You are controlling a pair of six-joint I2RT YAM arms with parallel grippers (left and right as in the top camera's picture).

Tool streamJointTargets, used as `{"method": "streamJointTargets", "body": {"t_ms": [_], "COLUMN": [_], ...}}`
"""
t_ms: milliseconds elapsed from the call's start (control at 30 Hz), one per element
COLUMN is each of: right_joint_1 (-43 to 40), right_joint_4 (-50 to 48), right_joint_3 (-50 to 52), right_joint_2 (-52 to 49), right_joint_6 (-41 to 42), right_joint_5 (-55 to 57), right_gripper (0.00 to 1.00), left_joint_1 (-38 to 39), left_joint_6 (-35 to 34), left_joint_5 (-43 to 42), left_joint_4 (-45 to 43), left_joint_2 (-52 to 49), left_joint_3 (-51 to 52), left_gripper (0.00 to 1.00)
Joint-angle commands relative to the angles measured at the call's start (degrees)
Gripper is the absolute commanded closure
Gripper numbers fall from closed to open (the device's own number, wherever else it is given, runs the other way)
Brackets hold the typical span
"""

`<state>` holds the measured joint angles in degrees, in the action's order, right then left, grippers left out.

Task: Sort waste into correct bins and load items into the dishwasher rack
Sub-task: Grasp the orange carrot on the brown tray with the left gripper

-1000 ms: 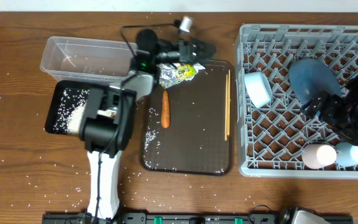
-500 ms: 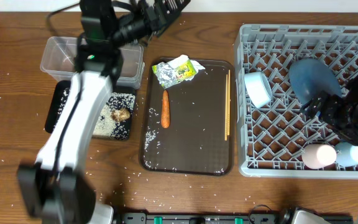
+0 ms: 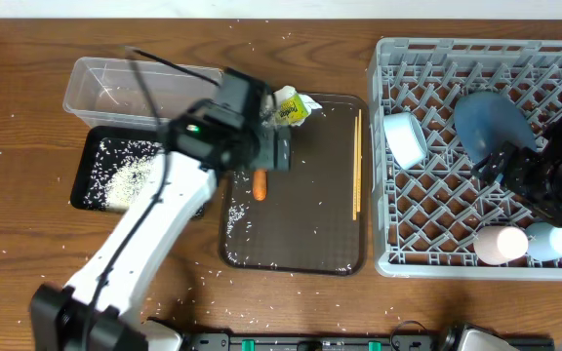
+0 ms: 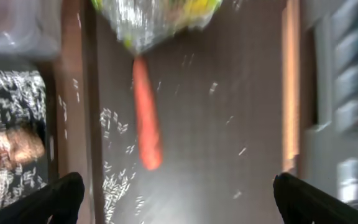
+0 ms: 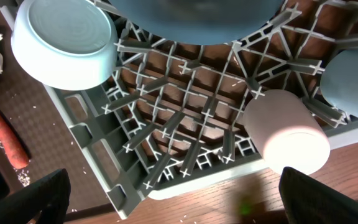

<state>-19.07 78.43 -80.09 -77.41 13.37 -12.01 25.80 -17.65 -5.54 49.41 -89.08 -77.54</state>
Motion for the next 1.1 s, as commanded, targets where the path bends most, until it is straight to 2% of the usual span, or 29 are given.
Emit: {"method": "streamJointTargets", "body": {"t_ms": [0, 100, 267, 367, 533, 600, 700, 733, 1067], "right_joint_1": [-0.48, -0.42, -0.39, -0.39, -0.39, -0.39, -0.39, -0.39, -0.39], "right_joint_4": [0.07, 0.26, 0.44, 0.46, 0.46, 0.44, 0.46, 0.46, 0.42], "right_joint_3": [-0.46, -0.46, -0.46, -0.46, -0.46, -0.46, -0.46, -0.46, -0.46], "right_joint_2": [0.31, 0.31, 0.31, 0.31, 0.31, 0.31, 0.31, 0.31, 0.31], "right_joint_6": [-0.57, -0.57, -0.57, -0.57, -0.57, -0.57, -0.57, -0.57, -0.59], "right_joint_5": [-0.24, -0.26, -0.26, -0.26, -0.26, -0.26, -0.26, -0.26, -0.24], "right_gripper": [0.01, 0.01, 0.01, 0.01, 0.01, 0.01, 0.01, 0.01, 0.01], "left_joint_1": [1.49, 1.49, 1.55, 1.29, 1.01, 1.01, 1.01, 1.01, -3.32], "left_joint_6": [2.60, 2.60, 2.62, 2.64, 2.64, 2.62, 2.60, 2.60, 2.60], "left_joint_5": [3.67, 3.67, 3.67, 3.72, 3.69, 3.67, 3.65, 3.65, 3.74], "left_joint_4": [0.20, -2.10, -8.66, -11.21, -11.76, -11.78, -11.06, -10.49, 3.80], "left_joint_2": [-3.52, -7.63, -15.78, -18.67, -22.64, -23.78, -23.78, -23.54, -13.25], "left_joint_3": [3.41, 5.16, 5.22, 5.22, 5.22, 5.22, 5.16, 5.03, 1.11], "left_gripper": [0.02, 0.02, 0.18, 0.20, 0.30, 0.42, 0.74, 0.76, 0.77]}}
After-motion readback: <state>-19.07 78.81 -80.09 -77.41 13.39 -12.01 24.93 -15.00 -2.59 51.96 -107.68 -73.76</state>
